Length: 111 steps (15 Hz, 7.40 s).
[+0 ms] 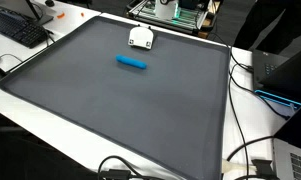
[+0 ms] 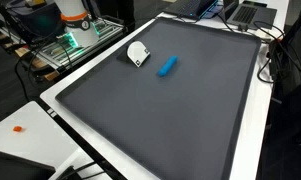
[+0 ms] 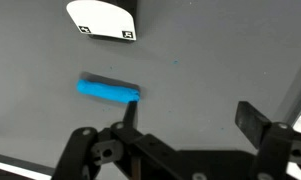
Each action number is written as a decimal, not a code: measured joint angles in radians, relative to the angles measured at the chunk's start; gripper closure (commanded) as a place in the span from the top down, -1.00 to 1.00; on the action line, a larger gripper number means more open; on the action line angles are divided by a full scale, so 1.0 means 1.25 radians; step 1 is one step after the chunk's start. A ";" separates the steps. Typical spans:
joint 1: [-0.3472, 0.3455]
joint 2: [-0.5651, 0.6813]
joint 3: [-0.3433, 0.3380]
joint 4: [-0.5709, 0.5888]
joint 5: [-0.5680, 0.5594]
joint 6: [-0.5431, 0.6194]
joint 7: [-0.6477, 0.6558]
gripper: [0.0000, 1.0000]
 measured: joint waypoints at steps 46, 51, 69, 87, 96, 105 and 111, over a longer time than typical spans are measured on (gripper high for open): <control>-0.117 0.132 -0.229 -0.228 0.379 0.246 0.656 1.00; -0.115 0.146 -0.220 -0.244 0.360 0.283 0.655 1.00; -0.113 0.217 -0.213 -0.252 0.230 0.480 0.751 0.89; -0.105 0.231 -0.215 -0.242 0.157 0.501 0.918 -0.98; -0.097 0.195 -0.213 -0.165 0.065 0.400 0.904 -0.98; -0.045 0.249 -0.178 -0.005 0.065 0.299 0.586 -0.98; -0.036 0.364 -0.178 0.102 0.065 0.285 0.323 -0.98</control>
